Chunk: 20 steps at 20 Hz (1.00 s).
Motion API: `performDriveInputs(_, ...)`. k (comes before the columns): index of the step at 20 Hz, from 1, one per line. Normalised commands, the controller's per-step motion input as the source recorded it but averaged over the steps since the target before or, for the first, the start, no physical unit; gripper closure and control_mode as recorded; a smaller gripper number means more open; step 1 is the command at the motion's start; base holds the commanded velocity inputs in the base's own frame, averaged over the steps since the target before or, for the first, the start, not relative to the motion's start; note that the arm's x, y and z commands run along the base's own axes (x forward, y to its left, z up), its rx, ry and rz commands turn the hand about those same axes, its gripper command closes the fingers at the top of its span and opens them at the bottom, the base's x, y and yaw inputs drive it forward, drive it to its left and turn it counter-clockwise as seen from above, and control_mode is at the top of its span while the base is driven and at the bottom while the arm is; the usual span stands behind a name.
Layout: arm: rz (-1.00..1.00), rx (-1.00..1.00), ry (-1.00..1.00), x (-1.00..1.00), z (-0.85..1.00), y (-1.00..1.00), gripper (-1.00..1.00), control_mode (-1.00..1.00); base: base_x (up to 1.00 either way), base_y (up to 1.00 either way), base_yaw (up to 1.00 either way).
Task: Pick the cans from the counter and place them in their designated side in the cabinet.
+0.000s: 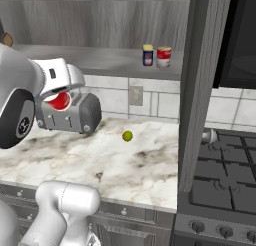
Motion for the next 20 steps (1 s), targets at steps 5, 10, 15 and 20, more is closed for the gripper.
performDriveInputs(5,-0.03,0.00,-0.06,0.15,0.06,-0.02,1.00,-1.00,0.00,0.00,0.00)
performDriveInputs(10,-0.04,0.00,-0.05,0.13,0.10,-0.05,1.00,-1.00,0.00,0.00,0.00)
performDriveInputs(15,-0.03,0.00,-0.04,0.12,0.12,-0.06,1.00,-1.00,0.00,0.00,0.00)
performDriveInputs(20,-0.02,0.00,-0.02,0.14,0.08,-0.03,1.00,-1.00,0.00,0.00,0.00)
